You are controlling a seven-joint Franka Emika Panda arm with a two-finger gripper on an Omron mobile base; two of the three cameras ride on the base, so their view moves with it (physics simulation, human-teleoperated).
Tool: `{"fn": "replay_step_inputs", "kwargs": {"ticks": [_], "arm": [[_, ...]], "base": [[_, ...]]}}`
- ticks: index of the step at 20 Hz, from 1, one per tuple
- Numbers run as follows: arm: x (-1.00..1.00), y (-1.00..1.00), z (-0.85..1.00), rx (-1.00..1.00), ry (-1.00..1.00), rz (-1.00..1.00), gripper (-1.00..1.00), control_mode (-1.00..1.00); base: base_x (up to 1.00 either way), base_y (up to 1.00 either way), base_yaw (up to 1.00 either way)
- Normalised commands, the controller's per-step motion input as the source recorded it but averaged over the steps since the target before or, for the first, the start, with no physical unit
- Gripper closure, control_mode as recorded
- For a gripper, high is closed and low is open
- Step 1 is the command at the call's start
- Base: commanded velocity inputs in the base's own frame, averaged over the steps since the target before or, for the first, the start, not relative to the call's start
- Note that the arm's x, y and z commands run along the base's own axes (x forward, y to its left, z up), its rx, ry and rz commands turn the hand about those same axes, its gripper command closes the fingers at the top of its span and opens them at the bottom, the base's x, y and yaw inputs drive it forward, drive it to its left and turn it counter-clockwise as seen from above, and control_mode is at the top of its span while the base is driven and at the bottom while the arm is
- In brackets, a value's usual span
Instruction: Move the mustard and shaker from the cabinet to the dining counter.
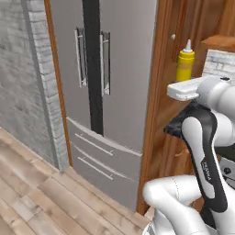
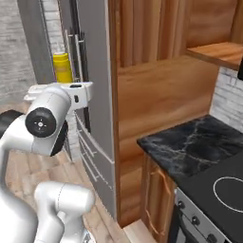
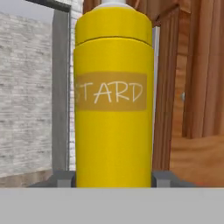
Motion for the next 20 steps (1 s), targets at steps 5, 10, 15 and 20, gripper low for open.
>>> {"fn": "replay_step_inputs", "kwargs": {"ticks": [5, 10, 15, 20], "arm": [[0.00, 0.00, 0.00, 0.00, 0.00, 0.00, 1.00, 1.00], [0.00, 0.00, 0.00, 0.00, 0.00, 0.00, 1.00, 1.00], [0.00, 0.00, 0.00, 0.00, 0.00, 0.00, 1.00, 1.00], [0.00, 0.00, 0.00, 0.00, 0.00, 0.00, 1.00, 1.00]], "base": [[-0.01, 0.86, 0.79], [0.20, 1.00, 0.61], [0.25, 0.65, 0.25], [0.02, 0.61, 0.01]]}}
